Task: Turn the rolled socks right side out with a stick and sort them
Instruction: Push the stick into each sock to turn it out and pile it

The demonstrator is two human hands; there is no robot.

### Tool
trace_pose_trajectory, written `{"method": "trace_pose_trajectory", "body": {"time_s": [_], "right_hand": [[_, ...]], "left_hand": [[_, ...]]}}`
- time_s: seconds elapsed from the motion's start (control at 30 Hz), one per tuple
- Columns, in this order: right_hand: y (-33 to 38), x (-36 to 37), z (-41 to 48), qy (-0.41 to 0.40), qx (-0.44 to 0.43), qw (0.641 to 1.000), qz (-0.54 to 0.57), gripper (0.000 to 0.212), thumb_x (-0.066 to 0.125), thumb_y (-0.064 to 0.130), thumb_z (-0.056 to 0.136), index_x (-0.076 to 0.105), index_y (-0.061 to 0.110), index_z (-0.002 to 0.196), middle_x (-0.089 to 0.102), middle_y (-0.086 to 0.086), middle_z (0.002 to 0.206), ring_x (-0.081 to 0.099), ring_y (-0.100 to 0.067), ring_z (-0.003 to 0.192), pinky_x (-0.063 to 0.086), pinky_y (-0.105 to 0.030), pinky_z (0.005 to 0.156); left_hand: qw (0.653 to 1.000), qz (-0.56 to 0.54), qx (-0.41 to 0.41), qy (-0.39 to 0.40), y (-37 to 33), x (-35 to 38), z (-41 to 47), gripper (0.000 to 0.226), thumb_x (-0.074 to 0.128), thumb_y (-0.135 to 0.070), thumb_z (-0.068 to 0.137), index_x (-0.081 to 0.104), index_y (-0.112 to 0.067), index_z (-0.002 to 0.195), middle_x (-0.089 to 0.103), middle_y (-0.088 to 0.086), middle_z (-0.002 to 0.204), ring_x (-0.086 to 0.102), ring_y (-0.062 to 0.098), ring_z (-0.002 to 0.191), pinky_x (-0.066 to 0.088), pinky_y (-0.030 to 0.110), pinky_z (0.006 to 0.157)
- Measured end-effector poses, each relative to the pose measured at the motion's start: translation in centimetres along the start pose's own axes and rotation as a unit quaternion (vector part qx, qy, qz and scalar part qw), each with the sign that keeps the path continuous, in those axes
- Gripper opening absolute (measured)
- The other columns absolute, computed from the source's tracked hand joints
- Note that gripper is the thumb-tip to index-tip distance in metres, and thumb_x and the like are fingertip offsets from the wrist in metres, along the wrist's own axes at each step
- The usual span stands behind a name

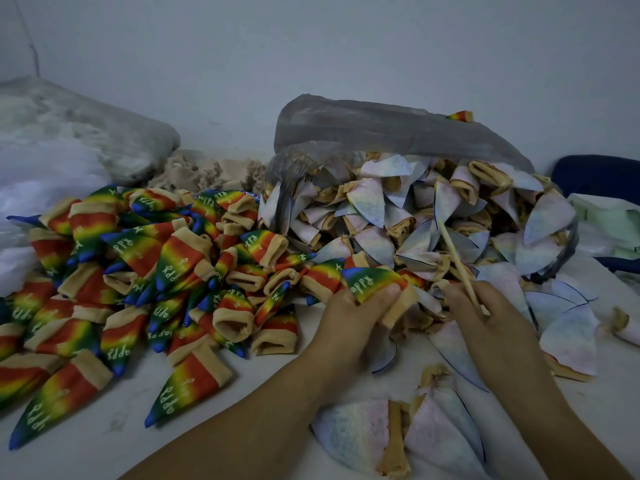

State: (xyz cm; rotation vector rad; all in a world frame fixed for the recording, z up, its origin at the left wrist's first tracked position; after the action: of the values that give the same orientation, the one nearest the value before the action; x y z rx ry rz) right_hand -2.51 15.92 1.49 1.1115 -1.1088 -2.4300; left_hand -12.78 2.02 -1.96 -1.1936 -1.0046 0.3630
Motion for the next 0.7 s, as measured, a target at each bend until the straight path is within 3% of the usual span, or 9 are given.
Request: {"method": "trace_pose_trajectory", "body": {"time_s": [0.1, 0.23, 0.33, 0.4, 0.57, 0.7], "right_hand": [[1.5, 1.0, -0.8, 0.042, -0.021, 0.997, 0.062, 0.019, 0.048, 0.061, 0.076, 0.059, 0.046, 0.080, 0.061, 0.026, 0.082, 0.057, 0.009, 0.076, 0.042, -0.008, 0.058], [1.3, 1.7, -1.0, 0.075, -0.018, 0.997, 0.025, 0.028, 0.042, 0.071, 0.070, 0.054, 0.048, 0.081, 0.061, 0.023, 0.079, 0.057, 0.005, 0.074, 0.041, -0.023, 0.058], [1.0, 2.0, -1.0, 0.081, -0.030, 0.996, 0.017, 0.021, 0.041, 0.063, 0.078, 0.051, 0.046, 0.084, 0.062, 0.018, 0.079, 0.057, 0.005, 0.077, 0.041, -0.021, 0.060], [0.8, 2.2, -1.1, 0.087, -0.036, 0.996, 0.003, 0.010, 0.046, 0.051, 0.087, 0.049, 0.042, 0.084, 0.061, 0.016, 0.078, 0.056, 0.006, 0.075, 0.039, -0.020, 0.058], [0.7, 2.3, -1.1, 0.073, -0.067, 0.995, -0.031, 0.017, 0.050, 0.029, 0.092, 0.044, 0.032, 0.076, 0.051, 0.007, 0.064, 0.052, 0.000, 0.065, 0.033, -0.022, 0.050], [1.0, 2.4, -1.2, 0.074, -0.081, 0.994, -0.012, 0.018, 0.047, 0.027, 0.090, 0.042, 0.030, 0.073, 0.048, 0.008, 0.060, 0.048, -0.005, 0.058, 0.036, -0.019, 0.047]], "left_hand": [[0.996, 0.082, 0.032, 0.030, -0.1, 0.2, -0.4, 0.011, 0.070, -0.029, 0.088, 0.078, -0.022, 0.093, 0.073, 0.012, 0.102, 0.067, 0.031, 0.101, 0.049, 0.047, 0.097], [0.990, 0.127, 0.048, 0.045, -0.3, 0.3, -0.9, 0.014, 0.063, -0.021, 0.096, 0.077, -0.023, 0.096, 0.071, 0.018, 0.107, 0.067, 0.030, 0.101, 0.052, 0.047, 0.094], [0.989, 0.136, 0.043, 0.043, -0.4, 0.4, -0.9, 0.013, 0.063, -0.018, 0.096, 0.076, -0.022, 0.096, 0.072, 0.016, 0.105, 0.068, 0.024, 0.096, 0.054, 0.041, 0.089], [0.990, 0.128, 0.035, 0.038, -0.3, 0.4, -0.8, 0.009, 0.066, -0.018, 0.094, 0.073, -0.018, 0.100, 0.072, 0.016, 0.107, 0.068, 0.028, 0.101, 0.054, 0.043, 0.092], [0.995, 0.097, -0.001, 0.019, -0.7, 0.5, -0.9, 0.018, 0.073, -0.045, 0.081, 0.077, -0.031, 0.091, 0.075, 0.007, 0.105, 0.069, 0.026, 0.105, 0.051, 0.049, 0.100], [0.999, -0.015, -0.048, 0.020, -0.8, 0.6, -0.8, 0.032, 0.065, -0.038, 0.084, 0.073, -0.015, 0.105, 0.073, 0.015, 0.112, 0.067, 0.031, 0.110, 0.048, 0.049, 0.104]]}}
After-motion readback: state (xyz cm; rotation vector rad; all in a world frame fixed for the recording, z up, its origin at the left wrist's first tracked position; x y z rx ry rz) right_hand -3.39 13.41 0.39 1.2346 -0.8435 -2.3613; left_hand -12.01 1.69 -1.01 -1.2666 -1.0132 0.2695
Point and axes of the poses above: each hand's wrist, its own z-axis towards the middle knuckle, its own x-axis out of the palm, y = z × x, the point moved 2 cm from there along z, towards the middle knuckle
